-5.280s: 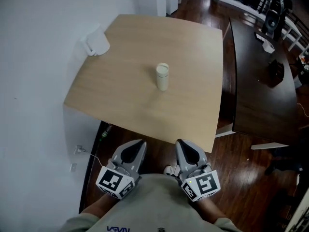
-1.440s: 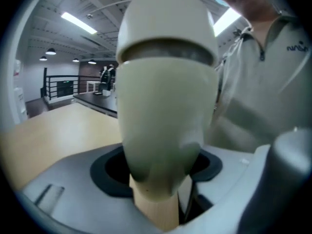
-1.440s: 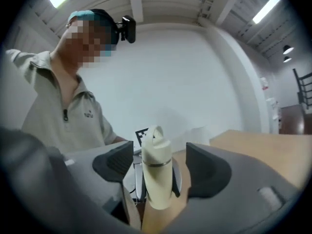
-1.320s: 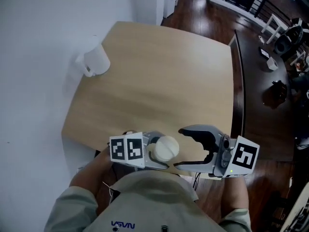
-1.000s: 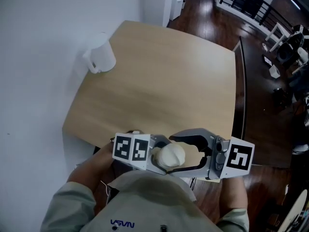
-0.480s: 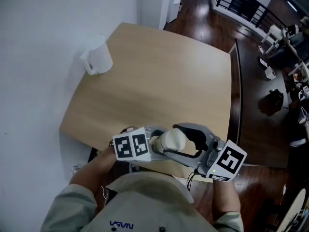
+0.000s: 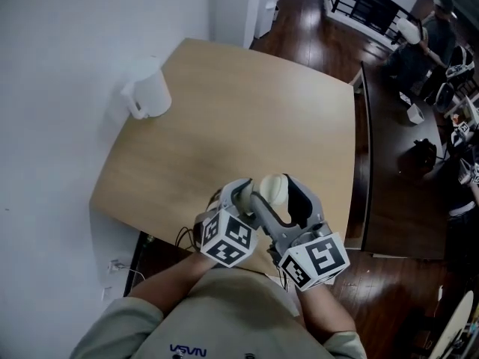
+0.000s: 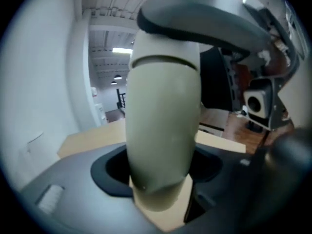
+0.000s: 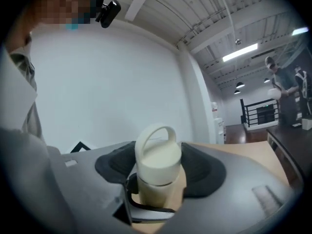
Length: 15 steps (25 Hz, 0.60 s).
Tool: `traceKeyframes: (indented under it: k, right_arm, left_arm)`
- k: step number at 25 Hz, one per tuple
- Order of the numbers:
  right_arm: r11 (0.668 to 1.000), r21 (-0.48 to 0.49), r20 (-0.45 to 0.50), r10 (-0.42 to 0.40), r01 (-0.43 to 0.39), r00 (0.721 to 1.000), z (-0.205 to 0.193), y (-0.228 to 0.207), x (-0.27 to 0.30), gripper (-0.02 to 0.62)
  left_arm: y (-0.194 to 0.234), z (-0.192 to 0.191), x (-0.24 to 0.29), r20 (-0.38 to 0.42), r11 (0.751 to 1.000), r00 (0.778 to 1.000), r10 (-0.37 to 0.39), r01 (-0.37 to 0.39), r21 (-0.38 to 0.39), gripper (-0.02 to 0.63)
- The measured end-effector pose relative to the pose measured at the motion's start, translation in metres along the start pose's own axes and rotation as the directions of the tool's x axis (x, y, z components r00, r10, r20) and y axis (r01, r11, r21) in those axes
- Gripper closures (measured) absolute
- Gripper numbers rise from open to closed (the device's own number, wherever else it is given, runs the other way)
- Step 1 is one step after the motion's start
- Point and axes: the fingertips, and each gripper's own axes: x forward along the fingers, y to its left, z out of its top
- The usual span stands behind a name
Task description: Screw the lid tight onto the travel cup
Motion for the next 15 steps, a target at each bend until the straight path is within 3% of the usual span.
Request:
traceKeyframes:
  k: [4,8,12,15]
  right_arm:
    - [0.995,0.005,0.005,-0.097,0.097,0.995,-0.007,-0.005,0.003,0.31]
    - [0.991,0.009,0.012,-0.131,0.131,0.991,-0.01,-0.007,0.003,0.319]
    - [0.999,0.004,0.013,-0.05,0.05,0.999,-0.006,0.002,0.003,0.319]
    - [0.998,0.003,0.034,0.064,-0.065,0.997,0.006,0.011,-0.007,0.314]
  left_arm:
    - [0.008,-0.006,0.007,0.002,0.994,0.995,0.103,-0.103,-0.033,0.29]
    - [0.005,-0.009,0.009,0.007,0.993,0.996,0.09,-0.089,-0.082,0.29]
    - [-0.008,-0.006,0.008,0.028,0.991,0.999,-0.038,0.041,-0.131,0.29]
    - [-0.016,0.002,-0.002,0.061,0.972,0.981,-0.186,0.192,-0.137,0.29]
